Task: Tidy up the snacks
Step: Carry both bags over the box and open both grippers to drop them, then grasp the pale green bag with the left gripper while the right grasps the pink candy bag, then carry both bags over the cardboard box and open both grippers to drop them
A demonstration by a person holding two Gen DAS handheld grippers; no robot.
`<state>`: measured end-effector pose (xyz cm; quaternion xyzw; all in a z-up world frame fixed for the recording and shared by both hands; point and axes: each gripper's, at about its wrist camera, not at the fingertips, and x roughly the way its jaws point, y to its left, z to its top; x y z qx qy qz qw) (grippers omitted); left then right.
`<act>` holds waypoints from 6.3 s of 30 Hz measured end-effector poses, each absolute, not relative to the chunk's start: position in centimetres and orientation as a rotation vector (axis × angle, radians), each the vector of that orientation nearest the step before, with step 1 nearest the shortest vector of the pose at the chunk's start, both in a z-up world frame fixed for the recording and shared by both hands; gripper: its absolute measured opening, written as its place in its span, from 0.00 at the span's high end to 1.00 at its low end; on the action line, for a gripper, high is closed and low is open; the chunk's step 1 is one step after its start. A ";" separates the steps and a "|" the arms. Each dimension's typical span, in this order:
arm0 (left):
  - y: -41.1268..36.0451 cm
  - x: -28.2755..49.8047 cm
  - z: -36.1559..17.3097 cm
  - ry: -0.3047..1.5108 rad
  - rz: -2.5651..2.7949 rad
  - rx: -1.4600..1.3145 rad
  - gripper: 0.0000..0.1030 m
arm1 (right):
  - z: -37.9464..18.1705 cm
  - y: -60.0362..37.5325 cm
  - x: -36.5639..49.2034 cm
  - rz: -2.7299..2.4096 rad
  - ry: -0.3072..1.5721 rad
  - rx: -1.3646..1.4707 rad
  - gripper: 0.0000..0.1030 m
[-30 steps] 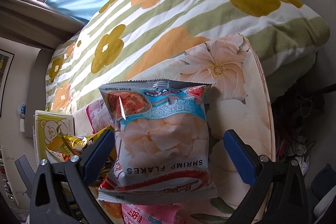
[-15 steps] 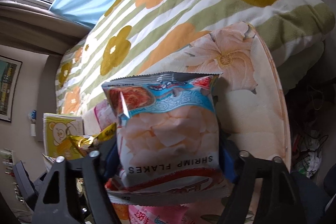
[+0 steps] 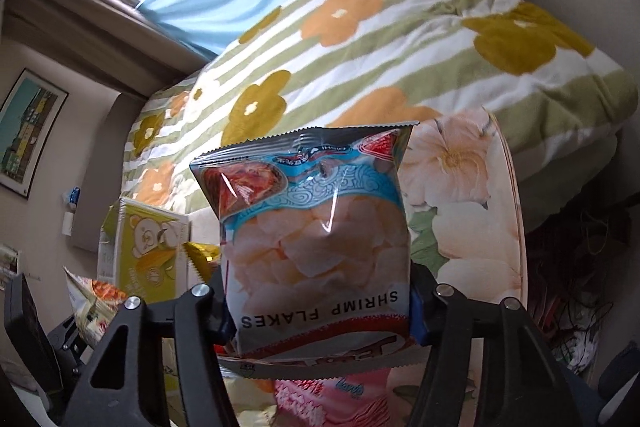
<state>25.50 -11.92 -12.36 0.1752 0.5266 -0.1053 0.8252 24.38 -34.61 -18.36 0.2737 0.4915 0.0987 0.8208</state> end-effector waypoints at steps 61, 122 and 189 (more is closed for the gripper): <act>20.6 21.7 -11.3 1.060 -0.151 0.071 0.00 | -12.5 2.4 23.5 0.456 1.080 0.226 0.36; -10.6 18.2 -11.9 1.091 -0.406 -0.204 0.00 | -12.6 -30.0 12.4 0.249 1.030 0.225 0.00; -9.0 20.8 -20.6 1.182 -0.409 -0.412 0.38 | -22.6 -27.5 14.9 0.352 1.086 0.271 0.40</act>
